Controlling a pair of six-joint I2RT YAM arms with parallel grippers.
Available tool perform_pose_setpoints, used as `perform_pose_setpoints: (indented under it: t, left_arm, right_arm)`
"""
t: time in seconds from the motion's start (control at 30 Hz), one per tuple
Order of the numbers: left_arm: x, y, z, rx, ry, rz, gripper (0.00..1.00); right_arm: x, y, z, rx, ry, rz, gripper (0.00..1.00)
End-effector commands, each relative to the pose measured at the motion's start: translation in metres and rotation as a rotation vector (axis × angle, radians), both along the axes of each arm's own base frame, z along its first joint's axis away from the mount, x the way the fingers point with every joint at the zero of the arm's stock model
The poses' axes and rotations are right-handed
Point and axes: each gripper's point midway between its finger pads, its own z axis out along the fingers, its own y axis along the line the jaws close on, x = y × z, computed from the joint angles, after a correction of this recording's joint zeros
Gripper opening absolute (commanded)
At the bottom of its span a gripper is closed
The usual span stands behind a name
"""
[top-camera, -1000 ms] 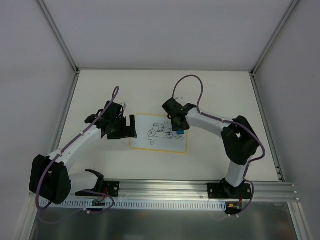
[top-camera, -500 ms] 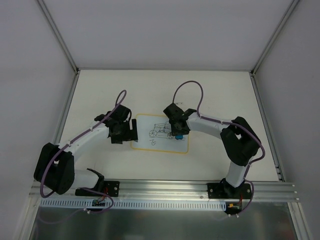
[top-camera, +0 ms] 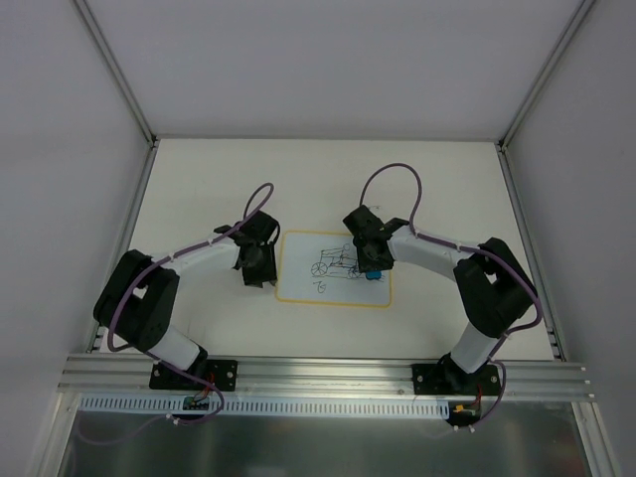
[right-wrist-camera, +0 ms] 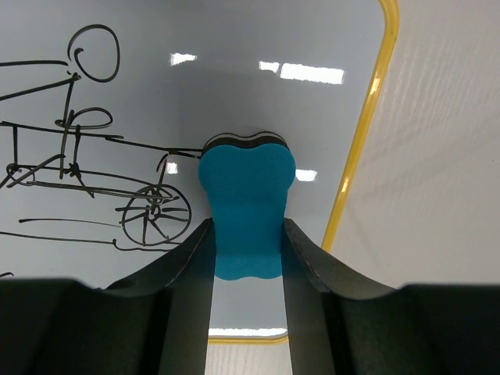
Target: Erase the whiteboard
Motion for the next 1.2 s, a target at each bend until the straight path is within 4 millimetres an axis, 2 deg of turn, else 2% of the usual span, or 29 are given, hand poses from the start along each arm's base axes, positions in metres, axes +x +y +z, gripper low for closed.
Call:
perform_pose_setpoints:
  t: [0.0, 0.27, 0.43, 0.47, 0.53, 0.6, 0.67, 0.7, 0.77, 0.8, 0.83, 0.87, 0.9, 0.93, 1.07, 1.17]
  left_arm:
    - [0.018, -0.023, 0.009, -0.038, -0.065, 0.002, 0.36]
    - [0.024, -0.033, -0.003, -0.033, -0.066, 0.004, 0.33]
    - [0.018, -0.029, -0.017, 0.000, -0.037, 0.018, 0.18]
    - [0.017, -0.028, -0.019, 0.007, -0.033, 0.022, 0.12]
    - [0.012, -0.026, -0.023, 0.022, -0.026, 0.024, 0.07]
    - [0.010, -0.026, -0.027, 0.028, -0.019, 0.025, 0.00]
    - [0.006, -0.024, -0.031, 0.039, -0.009, 0.030, 0.00]
    - [0.004, -0.025, -0.032, 0.039, -0.006, 0.029, 0.00]
    - [0.002, -0.023, -0.034, 0.046, -0.002, 0.032, 0.00]
    - [0.001, -0.022, -0.034, 0.047, -0.001, 0.033, 0.00]
    - [0.001, -0.022, -0.034, 0.048, -0.002, 0.034, 0.00]
    - [0.000, -0.022, -0.034, 0.048, -0.003, 0.036, 0.00]
    - [0.000, -0.022, -0.034, 0.048, -0.003, 0.036, 0.00]
    - [-0.001, -0.022, -0.034, 0.048, -0.003, 0.034, 0.00]
    - [-0.001, -0.021, -0.034, 0.048, -0.005, 0.036, 0.00]
    - [-0.004, -0.020, -0.035, 0.051, 0.001, 0.039, 0.00]
  right_arm:
    - [-0.019, -0.022, -0.005, -0.088, 0.070, 0.020, 0.17]
    - [-0.015, -0.019, -0.002, -0.079, 0.061, 0.024, 0.17]
    - [-0.013, -0.013, 0.006, -0.058, 0.041, 0.034, 0.15]
    - [-0.012, -0.007, 0.011, -0.046, 0.030, 0.043, 0.15]
    - [-0.013, 0.005, 0.017, -0.013, 0.022, 0.046, 0.15]
    - [-0.010, 0.025, 0.024, 0.014, 0.002, 0.063, 0.14]
    - [-0.013, 0.042, 0.021, 0.011, 0.010, 0.087, 0.13]
    - [-0.008, 0.056, 0.027, 0.036, -0.004, 0.084, 0.13]
    - [-0.009, 0.074, 0.027, 0.048, -0.003, 0.103, 0.13]
    - [-0.009, 0.080, 0.019, 0.036, 0.008, 0.106, 0.13]
    - [-0.003, 0.092, 0.024, 0.054, -0.007, 0.106, 0.12]
    - [-0.005, 0.102, 0.022, 0.068, 0.003, 0.114, 0.11]
    - [-0.005, 0.107, 0.011, 0.057, 0.022, 0.112, 0.11]
    - [-0.001, 0.117, 0.015, 0.077, 0.018, 0.114, 0.10]
    - [0.002, 0.132, 0.006, 0.087, 0.028, 0.104, 0.09]
    - [0.006, 0.127, -0.001, 0.047, 0.024, 0.087, 0.09]
